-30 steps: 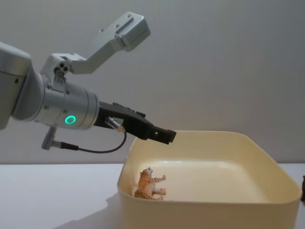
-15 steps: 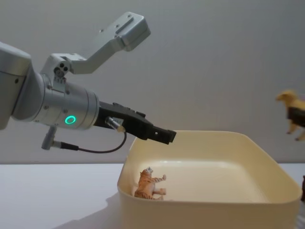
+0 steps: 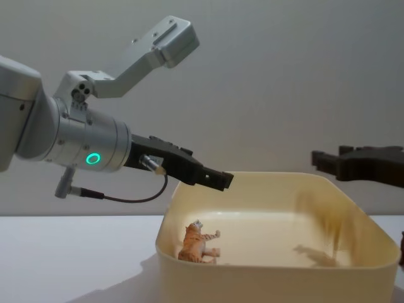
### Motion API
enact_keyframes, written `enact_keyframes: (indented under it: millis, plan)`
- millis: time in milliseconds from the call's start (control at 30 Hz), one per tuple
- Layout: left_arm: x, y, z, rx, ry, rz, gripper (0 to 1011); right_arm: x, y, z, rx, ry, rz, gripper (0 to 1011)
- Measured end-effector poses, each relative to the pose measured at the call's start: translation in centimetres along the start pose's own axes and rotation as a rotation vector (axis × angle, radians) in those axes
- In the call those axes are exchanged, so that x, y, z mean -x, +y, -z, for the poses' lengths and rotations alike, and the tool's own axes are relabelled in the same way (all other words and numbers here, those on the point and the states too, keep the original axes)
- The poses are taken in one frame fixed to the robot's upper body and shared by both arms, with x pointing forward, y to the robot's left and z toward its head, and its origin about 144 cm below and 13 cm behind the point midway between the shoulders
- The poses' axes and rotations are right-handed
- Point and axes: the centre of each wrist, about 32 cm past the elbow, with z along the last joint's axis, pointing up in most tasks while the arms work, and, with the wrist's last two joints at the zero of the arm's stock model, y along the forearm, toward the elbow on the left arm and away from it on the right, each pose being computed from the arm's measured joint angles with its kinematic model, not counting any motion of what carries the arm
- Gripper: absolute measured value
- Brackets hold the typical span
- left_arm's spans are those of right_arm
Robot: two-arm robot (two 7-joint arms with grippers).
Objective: Pick up the toy alternately with two hands and place it into the central storage box.
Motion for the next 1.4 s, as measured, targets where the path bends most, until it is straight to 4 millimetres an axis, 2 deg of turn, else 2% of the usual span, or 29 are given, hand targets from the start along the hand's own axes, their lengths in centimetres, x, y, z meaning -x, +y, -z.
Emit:
enact_keyframes:
  millis: [333, 433, 600, 967, 1400]
  plan:
    - [0.0, 0.0, 0.0, 0.0, 0.0, 0.0, 1001, 0.6, 1.6, -0.2, 0.014, -0.007, -0.024, 770]
    - [0.0, 0.0, 0.0, 0.0, 0.0, 0.0, 1001, 0.3, 1.3, -0.2, 0.011, -0.008, -0.019, 876]
    - [0.0, 0.0, 0.0, 0.0, 0.0, 0.0, 1001, -0.4, 0.2, -0.4, 0.001, 0.001, 0.005, 989]
    - [0.0, 0.0, 0.0, 0.0, 0.0, 0.0, 1001, -2.3, -3.6, -0.6, -0.004, 0.028, 0.077, 1001]
    - [0.0, 0.0, 0.0, 0.0, 0.0, 0.0, 1001, -3.3, -7.4, 0.2, 0.047, 0.042, 0.141, 1001]
